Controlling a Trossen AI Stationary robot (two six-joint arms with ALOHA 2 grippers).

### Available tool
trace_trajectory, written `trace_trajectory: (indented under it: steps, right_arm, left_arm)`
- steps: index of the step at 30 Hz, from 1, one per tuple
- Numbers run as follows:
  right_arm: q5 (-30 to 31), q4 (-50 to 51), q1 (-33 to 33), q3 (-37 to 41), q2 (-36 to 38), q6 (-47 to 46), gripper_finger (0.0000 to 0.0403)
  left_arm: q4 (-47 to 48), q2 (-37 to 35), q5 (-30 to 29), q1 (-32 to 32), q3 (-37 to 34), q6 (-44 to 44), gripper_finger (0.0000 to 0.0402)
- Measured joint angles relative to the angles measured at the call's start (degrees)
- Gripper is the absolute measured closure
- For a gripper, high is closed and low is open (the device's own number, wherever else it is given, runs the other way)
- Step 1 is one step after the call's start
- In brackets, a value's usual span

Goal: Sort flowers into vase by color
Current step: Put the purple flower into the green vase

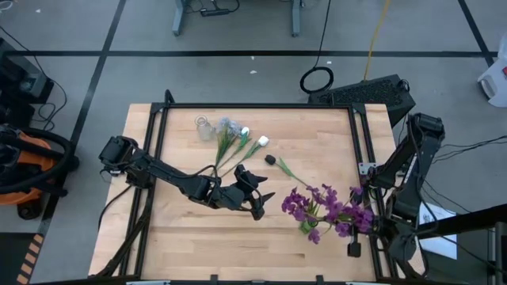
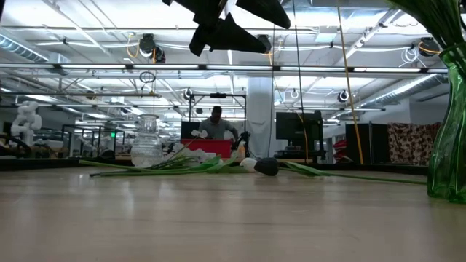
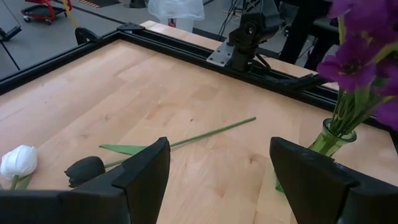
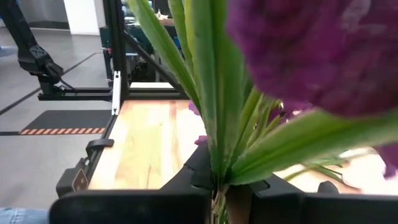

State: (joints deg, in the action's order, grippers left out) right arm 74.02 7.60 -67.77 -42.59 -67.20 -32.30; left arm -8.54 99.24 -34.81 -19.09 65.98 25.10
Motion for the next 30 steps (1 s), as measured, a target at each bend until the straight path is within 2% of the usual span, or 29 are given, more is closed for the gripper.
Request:
trace_trajectory:
  steps: [7,30]
  right_arm:
    - [0.31,-0.04,0.00,0.00,-1.70,-1.86,0.0376]
    - [0.42,1.10,0.20,0.00,-7.62,-8.85,0.0373]
  left_arm:
    - [0.02,0.00,0.00,0.00,0.00,0.00,0.0120]
    - [-0.55,1.40,0.01,0.00,0.02,0.11,0.0121]
